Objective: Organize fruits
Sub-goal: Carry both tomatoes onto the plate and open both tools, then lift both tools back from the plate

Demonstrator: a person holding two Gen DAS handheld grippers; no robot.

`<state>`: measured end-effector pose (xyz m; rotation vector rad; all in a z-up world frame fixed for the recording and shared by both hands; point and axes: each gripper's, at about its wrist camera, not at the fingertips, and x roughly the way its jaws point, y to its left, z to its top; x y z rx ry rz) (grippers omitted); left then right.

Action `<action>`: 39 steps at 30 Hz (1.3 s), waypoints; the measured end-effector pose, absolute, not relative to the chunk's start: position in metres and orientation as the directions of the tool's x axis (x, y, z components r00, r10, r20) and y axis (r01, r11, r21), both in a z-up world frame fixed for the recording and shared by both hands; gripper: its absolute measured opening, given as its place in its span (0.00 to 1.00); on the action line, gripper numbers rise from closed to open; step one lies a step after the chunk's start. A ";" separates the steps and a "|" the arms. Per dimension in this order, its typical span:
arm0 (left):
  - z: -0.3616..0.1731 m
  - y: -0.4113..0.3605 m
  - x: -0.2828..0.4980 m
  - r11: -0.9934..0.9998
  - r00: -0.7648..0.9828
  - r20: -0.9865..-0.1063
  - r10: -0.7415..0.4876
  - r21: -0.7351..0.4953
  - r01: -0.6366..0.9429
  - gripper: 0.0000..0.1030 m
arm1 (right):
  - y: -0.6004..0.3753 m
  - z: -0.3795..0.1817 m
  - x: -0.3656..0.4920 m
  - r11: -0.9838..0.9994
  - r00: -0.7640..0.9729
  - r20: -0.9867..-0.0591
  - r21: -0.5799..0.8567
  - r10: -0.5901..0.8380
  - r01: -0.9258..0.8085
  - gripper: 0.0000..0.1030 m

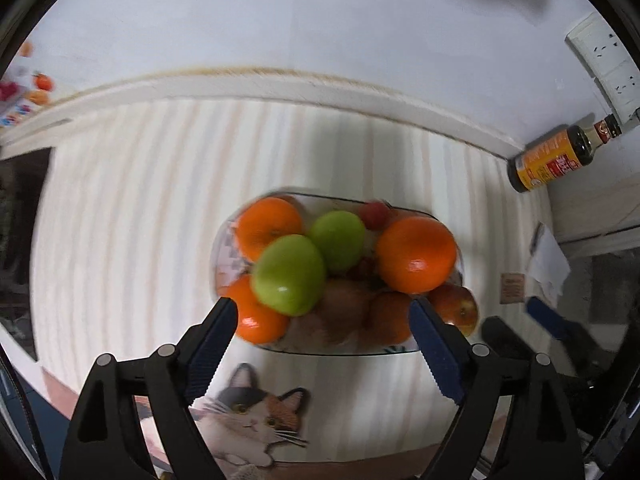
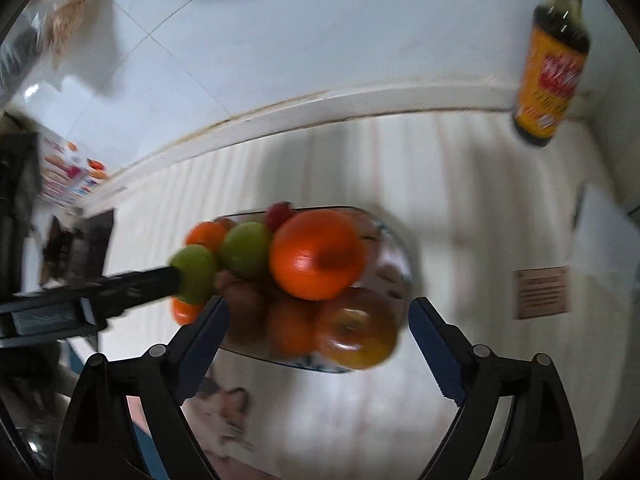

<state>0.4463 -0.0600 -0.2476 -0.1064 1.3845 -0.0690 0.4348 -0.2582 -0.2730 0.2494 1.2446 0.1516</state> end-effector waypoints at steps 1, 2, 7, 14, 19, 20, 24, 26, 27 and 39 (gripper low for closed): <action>-0.244 -0.057 0.441 0.995 0.204 -0.975 -0.090 -0.097 -0.026 0.85 | -0.258 -0.269 0.431 0.972 0.327 -0.920 0.235 0.218 0.012 0.92; -0.241 -0.053 0.433 0.996 0.222 -0.973 -0.067 -0.078 -0.040 0.85 | -0.258 -0.266 0.427 0.976 0.336 -0.920 0.218 0.204 0.004 0.93; -0.226 -0.045 0.396 0.994 0.315 -0.947 0.065 0.034 -0.105 0.85 | -0.252 -0.246 0.406 0.991 0.383 -0.914 0.125 0.131 -0.040 0.94; -0.196 -0.042 0.343 0.993 0.387 -0.919 0.080 0.040 -0.112 0.85 | -0.246 -0.205 0.365 0.995 0.461 -0.882 0.085 0.101 -0.057 0.94; -0.156 -0.045 0.302 0.996 0.474 -0.877 0.077 0.049 -0.071 0.85 | -0.241 -0.167 0.316 0.997 0.528 -0.845 0.072 0.080 -0.034 0.94; -0.147 -0.045 0.292 0.997 0.494 -0.867 0.071 0.048 -0.060 0.85 | -0.240 -0.158 0.303 0.997 0.542 -0.837 0.073 0.075 -0.025 0.94; -0.116 -0.039 0.251 0.999 0.559 -0.828 0.035 0.031 -0.016 0.85 | -0.235 -0.125 0.254 0.997 0.589 -0.807 0.072 0.049 0.016 0.94; -0.103 -0.038 0.229 0.999 0.581 -0.813 0.024 0.037 0.010 0.85 | -0.231 -0.108 0.227 0.997 0.613 -0.790 0.072 0.035 0.035 0.94; -0.098 -0.037 0.220 0.999 0.588 -0.808 0.019 0.039 0.021 0.85 | -0.230 -0.101 0.216 0.997 0.623 -0.782 0.069 0.028 0.041 0.94; -0.056 -0.030 0.129 0.997 0.658 -0.752 -0.028 0.024 0.069 0.85 | -0.210 -0.035 0.096 0.995 0.712 -0.703 0.064 -0.013 0.081 0.97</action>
